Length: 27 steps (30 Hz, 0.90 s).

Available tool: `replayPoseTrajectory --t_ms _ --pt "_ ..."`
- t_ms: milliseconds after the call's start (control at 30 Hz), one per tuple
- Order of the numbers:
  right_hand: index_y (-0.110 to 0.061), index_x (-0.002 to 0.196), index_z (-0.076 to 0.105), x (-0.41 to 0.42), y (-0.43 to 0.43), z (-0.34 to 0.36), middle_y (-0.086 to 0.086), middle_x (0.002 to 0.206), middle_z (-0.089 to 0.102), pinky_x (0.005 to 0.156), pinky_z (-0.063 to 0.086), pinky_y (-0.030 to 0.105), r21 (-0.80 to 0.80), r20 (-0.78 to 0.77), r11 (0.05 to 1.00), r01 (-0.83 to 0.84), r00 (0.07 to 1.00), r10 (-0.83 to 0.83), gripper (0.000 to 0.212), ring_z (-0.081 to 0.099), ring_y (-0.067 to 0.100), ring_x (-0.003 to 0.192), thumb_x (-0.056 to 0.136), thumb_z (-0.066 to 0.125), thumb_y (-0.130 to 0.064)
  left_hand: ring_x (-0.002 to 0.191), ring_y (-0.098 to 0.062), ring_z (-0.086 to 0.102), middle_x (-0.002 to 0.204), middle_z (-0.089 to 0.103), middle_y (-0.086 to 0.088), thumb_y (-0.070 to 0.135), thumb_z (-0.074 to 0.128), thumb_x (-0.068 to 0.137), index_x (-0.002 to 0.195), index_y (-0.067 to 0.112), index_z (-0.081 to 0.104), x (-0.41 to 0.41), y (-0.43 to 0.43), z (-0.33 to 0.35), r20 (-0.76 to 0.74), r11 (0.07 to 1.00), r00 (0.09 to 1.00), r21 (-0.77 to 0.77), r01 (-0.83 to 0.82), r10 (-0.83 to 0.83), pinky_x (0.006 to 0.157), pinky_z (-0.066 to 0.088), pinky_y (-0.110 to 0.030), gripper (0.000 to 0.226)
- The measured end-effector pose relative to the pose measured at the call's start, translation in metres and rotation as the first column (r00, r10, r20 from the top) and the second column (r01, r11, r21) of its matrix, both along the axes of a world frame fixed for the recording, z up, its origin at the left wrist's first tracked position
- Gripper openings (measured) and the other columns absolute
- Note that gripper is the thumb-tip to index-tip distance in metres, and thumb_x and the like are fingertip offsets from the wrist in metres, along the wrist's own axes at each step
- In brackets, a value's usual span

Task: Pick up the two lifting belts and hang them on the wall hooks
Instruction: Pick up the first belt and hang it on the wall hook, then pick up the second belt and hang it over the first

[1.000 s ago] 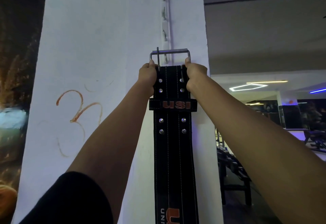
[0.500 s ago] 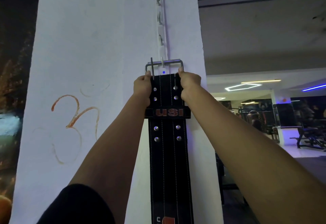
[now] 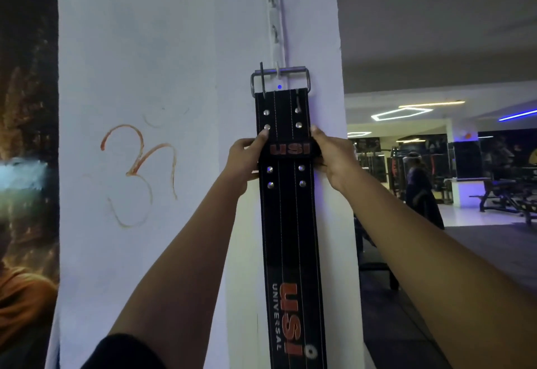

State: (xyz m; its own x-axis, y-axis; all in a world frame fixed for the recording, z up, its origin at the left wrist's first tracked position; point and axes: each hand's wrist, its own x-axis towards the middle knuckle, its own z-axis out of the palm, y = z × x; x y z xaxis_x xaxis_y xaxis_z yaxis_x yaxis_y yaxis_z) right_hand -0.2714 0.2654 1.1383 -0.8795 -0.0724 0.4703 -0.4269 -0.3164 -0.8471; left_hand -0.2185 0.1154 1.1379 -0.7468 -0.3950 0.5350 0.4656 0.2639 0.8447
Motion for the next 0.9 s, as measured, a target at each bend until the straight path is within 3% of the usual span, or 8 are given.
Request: replayPoseTrajectory --t_ms 67,100,167,233,367,533,667,900 --pt "0.012 0.11 0.059 0.011 0.003 -0.016 0.026 0.124 0.062 0.085 0.058 0.037 -0.032 0.024 0.999 -0.014 1.0 0.015 0.055 0.068 0.036 0.095 0.085 0.062 -0.038 0.097 -0.026 0.065 0.118 0.064 -0.009 0.047 0.062 0.083 0.127 0.009 0.049 0.009 0.0 -0.023 0.012 1.0 1.0 0.026 0.002 -0.002 0.078 0.053 -0.036 0.06" --pt "0.008 0.105 0.063 0.019 0.005 -0.026 0.022 0.121 0.065 0.072 0.058 0.027 -0.032 0.036 0.999 -0.011 0.999 0.012 0.045 0.068 0.033 0.095 0.088 0.061 -0.033 0.103 -0.027 0.063 0.12 0.062 -0.009 0.044 0.064 0.083 0.129 0.01 0.047 0.014 0.001 -0.035 0.034 1.0 0.999 0.02 -0.006 0.005 0.084 0.05 -0.038 0.06" --pt "0.006 0.11 0.063 0.033 0.01 -0.05 0.021 0.122 0.065 0.066 0.049 0.018 -0.006 0.063 1.0 0.024 0.998 -0.024 0.036 0.066 0.031 0.103 0.088 0.063 -0.022 0.107 -0.026 0.059 0.117 0.06 -0.006 0.038 0.066 0.084 0.132 0.01 0.044 0.03 0.005 -0.059 0.072 1.0 0.997 0.022 -0.003 0.002 0.09 0.045 -0.039 0.06" --pt "0.004 0.117 0.061 0.049 0.014 -0.076 0.019 0.125 0.063 0.069 0.044 0.019 0.048 0.093 0.998 0.038 0.995 -0.042 0.036 0.063 0.029 0.11 0.084 0.066 -0.011 0.104 -0.025 0.059 0.109 0.059 -0.004 0.032 0.067 0.085 0.131 0.009 0.044 0.051 0.011 -0.081 0.077 0.998 0.996 0.057 0.03 -0.034 0.091 0.044 -0.039 0.057" --pt "0.001 0.121 0.059 0.092 0.017 -0.132 0.017 0.128 0.061 0.088 0.041 0.025 0.147 0.192 0.989 -0.02 0.981 -0.008 0.041 0.06 0.03 0.116 0.082 0.068 -0.007 0.101 -0.025 0.062 0.108 0.063 -0.006 0.032 0.065 0.085 0.124 0.008 0.053 0.097 0.018 -0.134 0.154 0.996 0.986 0.068 0.056 -0.066 0.088 0.047 -0.037 0.047" --pt "-0.002 0.113 0.062 0.149 0.004 -0.215 0.021 0.115 0.067 0.098 0.048 0.041 0.235 0.335 0.964 -0.122 0.942 0.038 0.032 0.063 0.025 0.091 0.082 0.068 -0.008 0.096 -0.025 0.065 0.103 0.064 -0.004 0.03 0.059 0.089 0.11 0.013 0.058 0.161 0.014 -0.224 0.285 0.991 0.957 0.13 0.018 -0.054 0.085 0.048 -0.036 0.027" --pt "-0.002 0.118 0.06 0.188 -0.021 -0.288 0.011 0.102 0.064 0.071 0.049 0.027 0.277 0.438 0.933 -0.231 0.894 0.092 0.039 0.062 0.024 0.088 0.081 0.068 -0.009 0.092 -0.025 0.065 0.103 0.065 -0.005 0.029 0.056 0.091 0.114 0.01 0.058 0.211 0.003 -0.3 0.381 0.976 0.924 0.207 -0.06 -0.024 0.086 0.048 -0.038 0.03" --pt "-0.005 0.114 0.063 0.248 -0.085 -0.402 0.012 0.103 0.065 0.065 0.049 0.027 0.333 0.63 0.832 -0.443 0.761 0.153 0.034 0.064 0.028 0.086 0.081 0.069 -0.008 0.085 -0.022 0.065 0.094 0.064 -0.001 0.027 0.054 0.092 0.107 0.015 0.058 0.297 -0.045 -0.419 0.578 0.907 0.815 0.321 -0.274 0.042 0.082 0.05 -0.035 0.02"
